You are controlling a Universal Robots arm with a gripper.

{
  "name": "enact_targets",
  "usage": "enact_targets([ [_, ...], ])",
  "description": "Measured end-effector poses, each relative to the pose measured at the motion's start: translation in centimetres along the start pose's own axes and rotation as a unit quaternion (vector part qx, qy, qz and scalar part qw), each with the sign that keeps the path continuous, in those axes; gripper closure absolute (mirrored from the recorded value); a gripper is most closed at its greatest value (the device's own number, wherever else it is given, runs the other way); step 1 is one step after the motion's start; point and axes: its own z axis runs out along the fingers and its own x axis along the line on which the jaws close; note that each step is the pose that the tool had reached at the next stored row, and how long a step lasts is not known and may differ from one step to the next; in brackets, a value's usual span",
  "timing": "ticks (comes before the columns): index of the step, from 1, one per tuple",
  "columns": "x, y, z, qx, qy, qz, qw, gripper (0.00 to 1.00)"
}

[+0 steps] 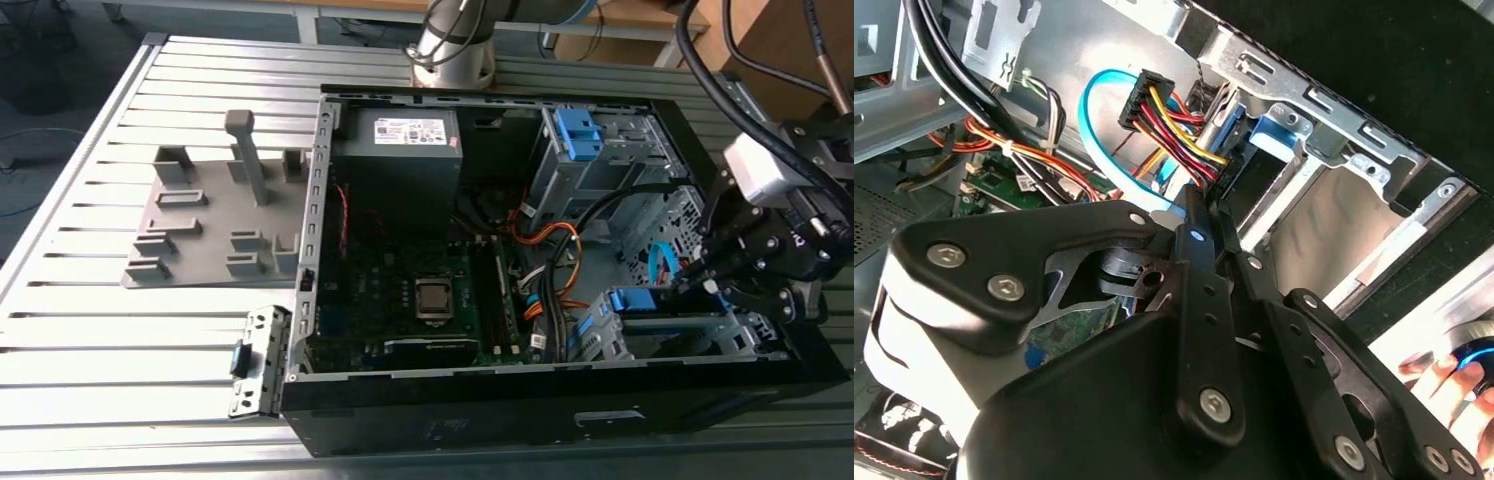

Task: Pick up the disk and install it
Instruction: 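Insert the second disk wire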

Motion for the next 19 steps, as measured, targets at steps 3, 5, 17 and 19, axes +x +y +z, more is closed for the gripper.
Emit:
enact_targets([
  [3, 0.04, -0.01, 0.13, 0.0, 0.0001, 0.0, 1.0, 0.84],
  [5, 0.06, -0.02, 0.21, 0.0, 0.0002, 0.0, 1.0, 0.84],
  [17, 0.11, -0.06, 0.32, 0.0, -0.0004, 0.0, 1.0, 0.84],
  [19, 0.09, -0.07, 0.29, 0.0, -0.0004, 0.0, 1.0, 0.84],
])
